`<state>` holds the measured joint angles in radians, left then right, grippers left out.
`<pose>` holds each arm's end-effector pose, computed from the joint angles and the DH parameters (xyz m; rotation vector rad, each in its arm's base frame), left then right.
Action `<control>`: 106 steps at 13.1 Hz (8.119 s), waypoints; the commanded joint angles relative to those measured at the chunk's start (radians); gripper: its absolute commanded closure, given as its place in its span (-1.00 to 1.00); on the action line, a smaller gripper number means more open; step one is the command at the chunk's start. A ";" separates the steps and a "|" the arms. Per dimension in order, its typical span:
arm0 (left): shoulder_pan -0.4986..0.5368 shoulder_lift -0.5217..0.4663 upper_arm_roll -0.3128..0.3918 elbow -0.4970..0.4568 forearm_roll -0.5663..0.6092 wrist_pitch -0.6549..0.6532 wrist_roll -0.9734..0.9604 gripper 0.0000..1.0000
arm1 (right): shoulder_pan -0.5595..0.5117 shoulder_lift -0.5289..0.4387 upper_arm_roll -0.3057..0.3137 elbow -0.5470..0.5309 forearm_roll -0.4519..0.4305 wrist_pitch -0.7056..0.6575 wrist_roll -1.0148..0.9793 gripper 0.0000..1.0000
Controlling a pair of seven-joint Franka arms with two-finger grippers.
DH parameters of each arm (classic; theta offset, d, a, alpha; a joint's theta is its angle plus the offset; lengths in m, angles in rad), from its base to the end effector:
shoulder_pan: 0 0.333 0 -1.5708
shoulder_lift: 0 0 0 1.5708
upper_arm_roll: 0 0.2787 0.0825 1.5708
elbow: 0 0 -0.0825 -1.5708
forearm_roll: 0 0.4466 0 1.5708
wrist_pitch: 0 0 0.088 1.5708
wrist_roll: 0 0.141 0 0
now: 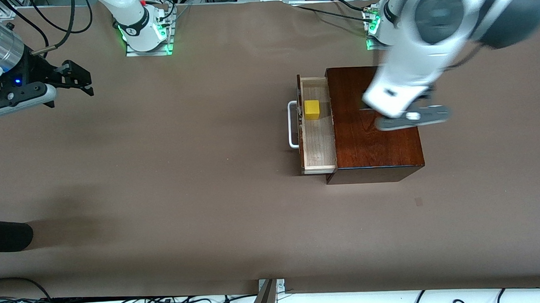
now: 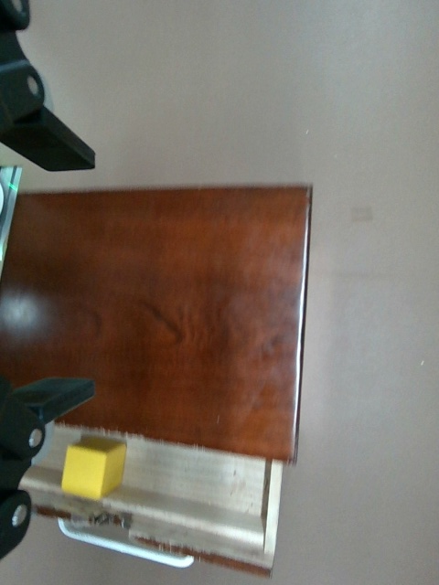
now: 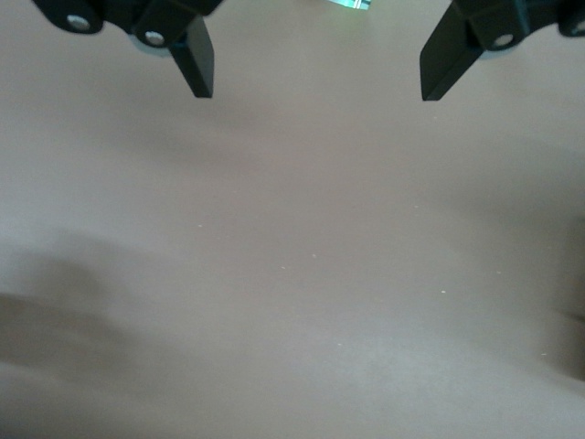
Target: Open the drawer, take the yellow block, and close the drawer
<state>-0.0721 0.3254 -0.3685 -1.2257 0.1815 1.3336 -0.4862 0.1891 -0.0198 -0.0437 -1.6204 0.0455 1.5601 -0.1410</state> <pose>0.6259 -0.2268 0.5170 -2.9861 -0.1152 0.2231 0.6007 0.0943 0.5381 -3.0631 -0.4410 0.0629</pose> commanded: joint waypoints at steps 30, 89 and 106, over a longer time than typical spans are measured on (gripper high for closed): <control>0.015 -0.361 0.381 -0.446 -0.215 0.242 0.529 -1.00 | 0.799 0.853 0.113 0.597 -0.190 0.385 -0.387 -1.00; -0.608 0.282 0.278 -0.337 -0.154 0.750 1.278 -1.00 | 0.053 0.350 -0.054 -0.593 0.074 0.952 0.139 1.00; -0.540 0.238 0.292 -0.325 -0.060 0.389 1.276 -1.00 | 0.053 0.227 -0.057 -0.616 0.067 0.967 0.103 -1.00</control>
<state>-0.6137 0.5909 -0.0768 -1.5423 0.0913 1.7559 0.7889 0.2533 0.3049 -0.1106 -2.2243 0.1016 2.5938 -0.0150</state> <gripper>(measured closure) 0.000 0.000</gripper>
